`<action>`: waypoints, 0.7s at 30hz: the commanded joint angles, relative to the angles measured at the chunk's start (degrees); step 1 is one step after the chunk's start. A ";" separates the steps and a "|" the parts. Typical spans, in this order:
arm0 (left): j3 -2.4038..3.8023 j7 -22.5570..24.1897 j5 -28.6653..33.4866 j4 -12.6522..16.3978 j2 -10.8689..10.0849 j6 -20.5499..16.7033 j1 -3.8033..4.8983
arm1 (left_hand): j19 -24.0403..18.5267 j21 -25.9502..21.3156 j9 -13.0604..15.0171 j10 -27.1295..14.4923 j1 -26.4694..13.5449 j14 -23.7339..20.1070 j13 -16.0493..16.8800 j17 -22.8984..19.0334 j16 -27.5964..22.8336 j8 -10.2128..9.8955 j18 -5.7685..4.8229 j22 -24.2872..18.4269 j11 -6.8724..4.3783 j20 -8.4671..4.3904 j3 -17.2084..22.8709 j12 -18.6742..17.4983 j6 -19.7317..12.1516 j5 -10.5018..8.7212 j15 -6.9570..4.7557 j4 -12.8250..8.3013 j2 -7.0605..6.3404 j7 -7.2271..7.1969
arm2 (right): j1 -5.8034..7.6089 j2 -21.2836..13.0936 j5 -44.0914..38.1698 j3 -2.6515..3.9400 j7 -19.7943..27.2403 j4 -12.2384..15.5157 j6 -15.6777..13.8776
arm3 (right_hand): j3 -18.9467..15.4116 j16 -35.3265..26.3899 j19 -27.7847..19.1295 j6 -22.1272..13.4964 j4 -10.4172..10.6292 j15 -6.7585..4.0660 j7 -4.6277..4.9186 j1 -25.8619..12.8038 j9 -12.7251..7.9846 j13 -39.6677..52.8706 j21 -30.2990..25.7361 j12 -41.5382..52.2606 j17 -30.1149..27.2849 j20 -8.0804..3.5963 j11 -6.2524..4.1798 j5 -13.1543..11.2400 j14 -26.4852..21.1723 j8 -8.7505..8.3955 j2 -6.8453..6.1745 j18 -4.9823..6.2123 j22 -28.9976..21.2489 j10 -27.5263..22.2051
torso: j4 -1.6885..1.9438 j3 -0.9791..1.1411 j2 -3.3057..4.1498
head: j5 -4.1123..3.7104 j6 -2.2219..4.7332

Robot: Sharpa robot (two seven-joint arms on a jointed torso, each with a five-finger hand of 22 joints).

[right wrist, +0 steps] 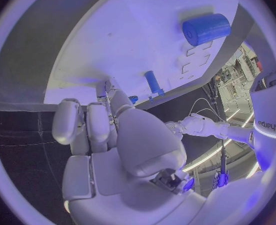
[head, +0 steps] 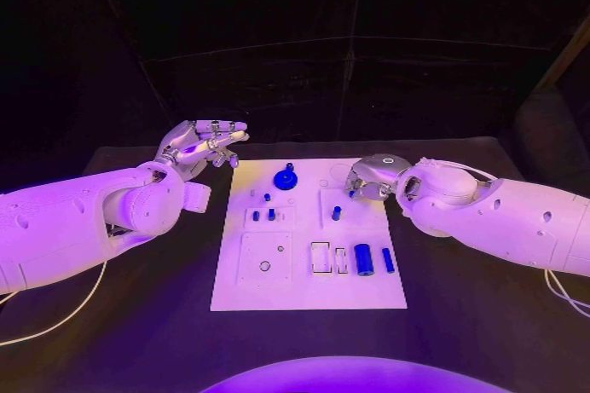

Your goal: Assemble the parts on the task board

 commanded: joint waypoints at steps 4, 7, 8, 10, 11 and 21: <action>0.04 0.74 0.16 -0.02 -0.04 0.60 0.08 | -0.21 -0.36 -0.06 -0.39 0.63 -0.19 0.07 -0.08 -0.28 0.23 0.38 -0.07 -0.17 -0.14 -0.03 0.19 -0.36 0.22 0.01 -0.31 -0.13 0.09 | -0.05 -0.66 0.18 -0.08 -0.23 1.09 -2.14 | 0.50 0.44 0.57 0.57 0.09 -0.40 0.01 -1.07 0.09 -0.02 0.37 -0.34 0.20 0.13 -0.12 -0.44 1.76 -0.15 -0.02 -0.80 0.41 0.57 | 0.00 0.02 0.02 | -0.09 0.11; 0.04 0.70 0.16 -0.07 -0.03 0.64 0.08 | -0.21 -0.38 -0.06 -0.44 0.64 -0.24 0.07 -0.18 -0.32 0.23 0.37 -0.08 -0.14 -0.13 -0.05 0.21 -0.39 0.21 0.02 -0.37 -0.20 0.13 | -0.04 -1.07 0.62 -0.07 -0.30 1.54 -2.59 | 0.51 0.46 0.58 0.57 0.09 -0.41 0.01 -1.11 0.09 -0.02 0.39 -0.35 0.21 0.13 -0.12 -0.45 1.77 -0.15 -0.02 -0.81 0.43 0.58 | -0.02 0.01 0.05 | -0.07 0.20; 0.04 0.68 0.16 -0.09 -0.03 0.65 0.08 | -0.21 -0.38 -0.06 -0.44 0.64 -0.24 0.07 -0.18 -0.32 0.23 0.37 -0.08 -0.14 -0.13 -0.05 0.21 -0.39 0.21 0.02 -0.37 -0.20 0.13 | -0.04 -1.20 0.78 -0.07 -0.35 1.68 -2.74 | 0.54 0.47 0.60 0.58 0.09 -0.41 0.00 -1.23 0.09 -0.03 0.41 -0.37 0.21 0.13 -0.13 -0.48 1.77 -0.15 -0.04 -0.81 0.46 0.58 | -0.02 0.01 0.05 | -0.07 0.20; 0.04 0.66 0.16 -0.15 -0.03 0.67 0.08 | -0.21 -0.39 -0.07 -0.48 0.61 -0.26 0.07 -0.24 -0.35 0.21 0.37 -0.09 -0.11 -0.13 -0.07 0.22 -0.43 0.20 0.04 -0.38 -0.24 0.16 | -0.03 -1.44 1.05 -0.06 -0.44 1.92 -2.98 | 0.55 0.47 0.60 0.58 0.09 -0.41 0.00 -1.26 0.09 -0.03 0.41 -0.38 0.21 0.13 -0.13 -0.49 1.77 -0.15 -0.04 -0.81 0.47 0.58 | -0.04 0.00 0.05 | -0.11 0.25; 0.04 0.64 0.16 -0.19 -0.03 0.69 0.08 | -0.21 -0.40 -0.07 -0.48 0.61 -0.27 0.07 -0.25 -0.35 0.21 0.37 -0.09 -0.11 -0.13 -0.07 0.22 -0.43 0.20 0.04 -0.38 -0.25 0.16 | -0.03 -1.55 1.15 -0.06 -0.49 2.03 -3.05 | 0.58 0.47 0.64 0.59 0.10 -0.41 0.00 -1.32 0.09 -0.03 0.45 -0.39 0.20 0.13 -0.13 -0.50 1.77 -0.16 -0.04 -0.82 0.53 0.59 | -0.03 -0.01 0.04 | -0.13 0.24; 0.03 0.41 0.16 -0.55 0.00 0.99 0.08 | -0.23 -0.44 -0.09 -0.60 0.52 -0.36 0.05 -0.41 -0.42 0.16 0.35 -0.11 -0.04 -0.11 -0.12 0.24 -0.56 0.19 0.09 -0.39 -0.31 0.23 | -0.01 -2.63 1.85 -0.03 -0.77 3.21 -3.34 | 0.64 0.50 0.65 0.60 0.10 -0.42 -0.02 -1.50 0.09 -0.03 0.47 -0.42 0.19 0.13 -0.14 -0.52 1.77 -0.16 -0.03 -0.83 0.56 0.59 | 0.02 0.00 0.06 | 0.20 0.12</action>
